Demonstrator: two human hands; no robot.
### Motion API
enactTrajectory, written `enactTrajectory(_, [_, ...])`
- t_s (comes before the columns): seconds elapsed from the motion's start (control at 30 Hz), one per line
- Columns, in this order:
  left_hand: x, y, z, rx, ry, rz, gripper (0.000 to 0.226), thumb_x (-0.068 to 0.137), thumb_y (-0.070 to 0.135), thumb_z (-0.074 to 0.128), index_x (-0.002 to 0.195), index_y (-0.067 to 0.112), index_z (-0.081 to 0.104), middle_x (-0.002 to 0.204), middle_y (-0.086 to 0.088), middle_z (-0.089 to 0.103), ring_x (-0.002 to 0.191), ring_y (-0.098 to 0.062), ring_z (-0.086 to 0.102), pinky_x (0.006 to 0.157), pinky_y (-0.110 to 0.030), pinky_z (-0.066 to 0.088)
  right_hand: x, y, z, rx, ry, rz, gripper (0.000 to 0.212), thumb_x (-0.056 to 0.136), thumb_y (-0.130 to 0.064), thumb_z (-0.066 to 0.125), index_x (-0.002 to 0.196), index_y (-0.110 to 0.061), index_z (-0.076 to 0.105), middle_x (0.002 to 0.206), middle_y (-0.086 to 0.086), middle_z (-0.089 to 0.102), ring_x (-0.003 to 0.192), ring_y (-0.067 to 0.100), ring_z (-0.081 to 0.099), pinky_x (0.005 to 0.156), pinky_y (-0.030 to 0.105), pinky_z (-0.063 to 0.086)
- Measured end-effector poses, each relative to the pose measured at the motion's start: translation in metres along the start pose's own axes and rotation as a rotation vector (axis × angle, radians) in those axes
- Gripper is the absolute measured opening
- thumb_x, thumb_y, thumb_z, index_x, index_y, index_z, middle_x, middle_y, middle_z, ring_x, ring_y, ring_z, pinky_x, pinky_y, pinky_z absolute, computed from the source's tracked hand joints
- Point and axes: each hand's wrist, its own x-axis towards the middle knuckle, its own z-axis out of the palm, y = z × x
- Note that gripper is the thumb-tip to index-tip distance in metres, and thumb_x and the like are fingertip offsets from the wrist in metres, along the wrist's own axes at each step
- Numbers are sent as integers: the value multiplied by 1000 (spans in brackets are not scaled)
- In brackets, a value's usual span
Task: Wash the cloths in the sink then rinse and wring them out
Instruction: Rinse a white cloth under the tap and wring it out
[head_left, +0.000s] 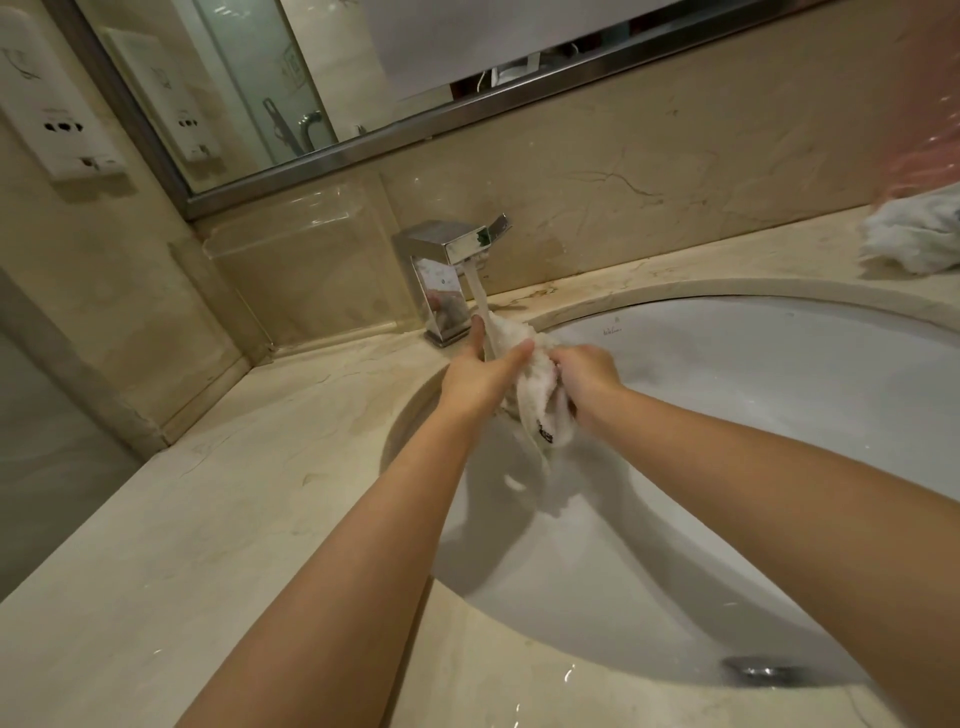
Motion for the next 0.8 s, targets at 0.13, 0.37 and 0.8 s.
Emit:
enactTrajectory(0.13, [5,1,1,-129,-3,-47,81,91,38,62,153,39,10,143,-1,50,118,-26,58,99,-45,49,3,-2,-2,42,-31,18,23,89,-18,55,102,-3,67,93,14,72,92,31,68,91,45,54])
enactTrajectory(0.37, [10,2,-2,-318,173,59,70,93,0,49,150,34,28,136,-5,57,107,-24,64,96,-42,52,-2,-6,1,63,-319,35,41,85,-45,63,103,-9,68,96,11,71,87,28,65,78,35,50])
enactTrajectory(0.8, [22,4,-12,-1100,95,-182,56,90,53,56,134,17,57,130,-20,59,114,-42,60,98,-59,46,-11,-1,-2,-51,-528,-19,116,39,-51,89,139,-19,40,127,5,62,111,26,62,100,45,48])
